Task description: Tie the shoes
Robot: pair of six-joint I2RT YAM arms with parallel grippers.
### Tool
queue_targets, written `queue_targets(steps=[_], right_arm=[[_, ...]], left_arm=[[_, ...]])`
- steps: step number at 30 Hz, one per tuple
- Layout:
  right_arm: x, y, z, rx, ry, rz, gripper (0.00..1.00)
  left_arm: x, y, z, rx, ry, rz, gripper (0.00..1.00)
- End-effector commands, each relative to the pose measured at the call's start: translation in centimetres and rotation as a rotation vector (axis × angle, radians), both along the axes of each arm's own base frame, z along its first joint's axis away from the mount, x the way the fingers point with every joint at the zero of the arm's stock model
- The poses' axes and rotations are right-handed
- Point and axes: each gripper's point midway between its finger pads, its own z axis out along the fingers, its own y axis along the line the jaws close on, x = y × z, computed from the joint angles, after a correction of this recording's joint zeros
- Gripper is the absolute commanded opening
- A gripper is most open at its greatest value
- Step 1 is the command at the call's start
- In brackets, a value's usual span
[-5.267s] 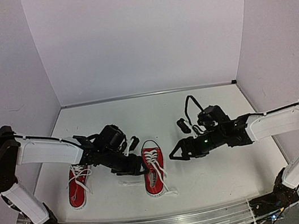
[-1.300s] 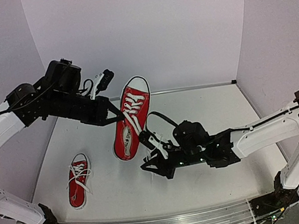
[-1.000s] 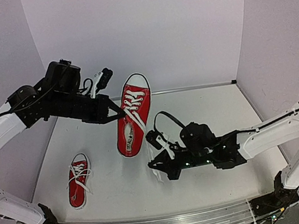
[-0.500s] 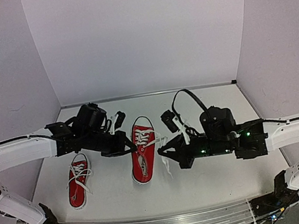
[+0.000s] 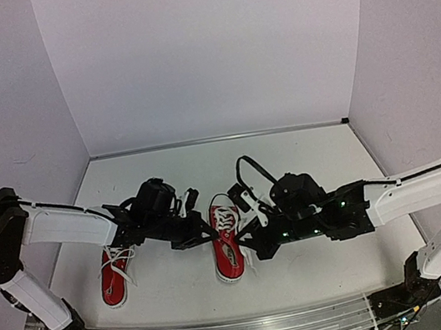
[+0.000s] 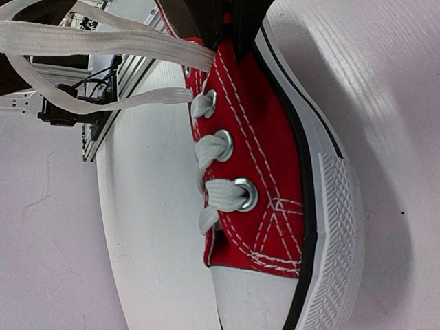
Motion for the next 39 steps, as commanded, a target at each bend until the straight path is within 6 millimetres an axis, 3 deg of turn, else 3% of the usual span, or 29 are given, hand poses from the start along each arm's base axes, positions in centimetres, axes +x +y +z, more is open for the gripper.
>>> queue_targets(steps=[1,3,6,7,9,11,16,20,24,34,39], right_arm=[[0.7,0.1,1.7,0.042,-0.015,-0.041,0.0],[0.7,0.0,1.1,0.031,-0.009,-0.046,0.0],[0.7,0.0,0.2,0.018,0.0,-0.046,0.0],[0.7,0.1,-0.1,0.014,0.002,-0.047,0.0],[0.8,0.2,-1.0,0.009,0.008,-0.055,0.0],[0.9,0.3,-1.8,0.003,0.023,-0.063,0.0],[1.0,1.0,-2.6,0.028,0.054,-0.078,0.0],[1.0,1.3,-2.8,0.045,0.067,-0.075,0.02],[1.1,1.5,-2.7,0.053,0.07,-0.081,0.03],[2.1,3.2,-0.5,0.177,0.162,-0.091,0.01],[3.1,2.7,-0.2,0.233,0.237,-0.124,0.0]], left_arm=[[0.8,-3.0,4.2,-0.203,-0.073,-0.037,0.0],[0.7,-3.1,3.2,-0.199,-0.043,-0.034,0.0],[0.6,-2.8,2.0,-0.172,-0.014,-0.027,0.09],[0.5,-2.7,1.5,-0.157,-0.006,-0.025,0.14],[0.5,-1.9,1.1,-0.105,-0.021,-0.014,0.33],[0.4,-0.9,1.2,-0.057,-0.045,-0.005,0.51],[0.8,2.3,3.3,0.018,-0.15,0.039,0.66],[0.8,3.7,5.8,-0.03,-0.198,0.045,0.67],[-0.6,3.4,8.0,-0.133,-0.264,-0.028,0.62],[-4.4,3.6,10.1,-0.301,-0.429,-0.217,0.48],[-5.4,3.7,10.5,-0.349,-0.475,-0.263,0.46]])
